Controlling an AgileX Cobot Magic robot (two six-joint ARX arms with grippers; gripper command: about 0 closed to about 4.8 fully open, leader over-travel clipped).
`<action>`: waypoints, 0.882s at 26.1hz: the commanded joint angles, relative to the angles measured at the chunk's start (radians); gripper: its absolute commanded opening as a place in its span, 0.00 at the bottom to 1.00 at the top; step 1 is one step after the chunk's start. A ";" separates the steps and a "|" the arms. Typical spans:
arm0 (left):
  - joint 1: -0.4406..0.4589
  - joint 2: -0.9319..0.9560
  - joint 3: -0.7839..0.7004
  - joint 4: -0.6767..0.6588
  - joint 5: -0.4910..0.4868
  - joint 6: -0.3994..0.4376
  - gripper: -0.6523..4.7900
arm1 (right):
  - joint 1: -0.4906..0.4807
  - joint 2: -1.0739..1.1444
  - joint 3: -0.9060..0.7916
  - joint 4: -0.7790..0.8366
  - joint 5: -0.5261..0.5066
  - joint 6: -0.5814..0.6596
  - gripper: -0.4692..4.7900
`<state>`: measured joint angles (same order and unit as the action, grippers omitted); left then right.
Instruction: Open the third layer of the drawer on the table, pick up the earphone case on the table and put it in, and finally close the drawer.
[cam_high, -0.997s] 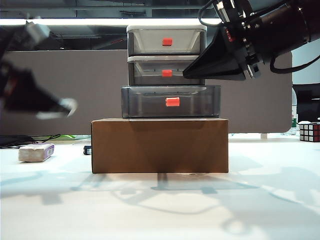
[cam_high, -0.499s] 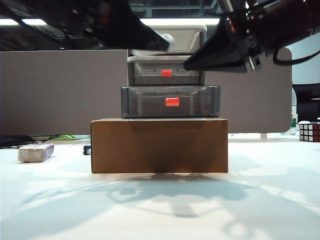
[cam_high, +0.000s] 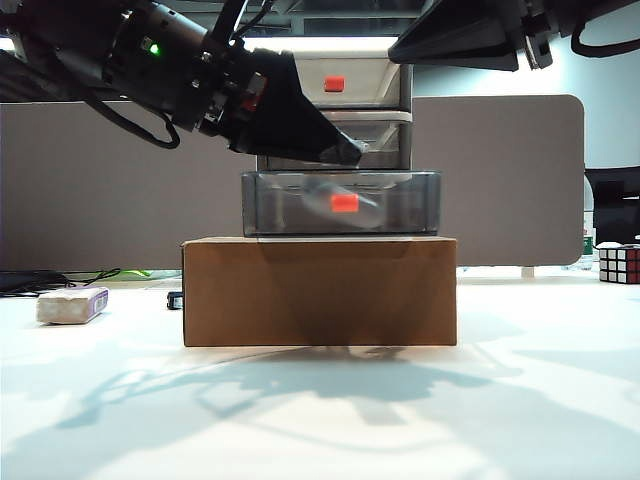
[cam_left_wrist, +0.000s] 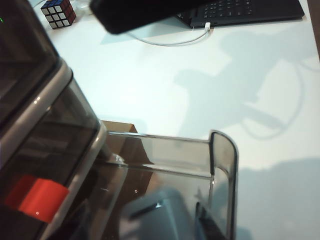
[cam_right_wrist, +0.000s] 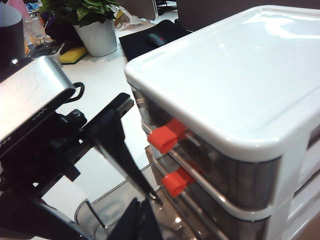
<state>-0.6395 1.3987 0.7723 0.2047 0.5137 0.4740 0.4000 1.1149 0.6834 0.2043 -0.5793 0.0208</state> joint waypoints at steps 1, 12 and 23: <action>0.000 -0.016 0.009 0.010 -0.005 -0.024 0.57 | 0.000 -0.004 0.005 -0.015 0.001 -0.003 0.09; 0.000 -0.261 0.009 -0.435 0.077 -0.292 0.11 | 0.000 -0.003 0.005 -0.005 0.001 -0.021 0.09; -0.002 -0.149 0.003 -0.472 0.047 -0.302 0.11 | 0.000 -0.003 0.005 0.002 0.019 -0.021 0.09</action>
<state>-0.6403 1.2377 0.7723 -0.2844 0.5732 0.1818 0.4000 1.1141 0.6834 0.1898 -0.5713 0.0029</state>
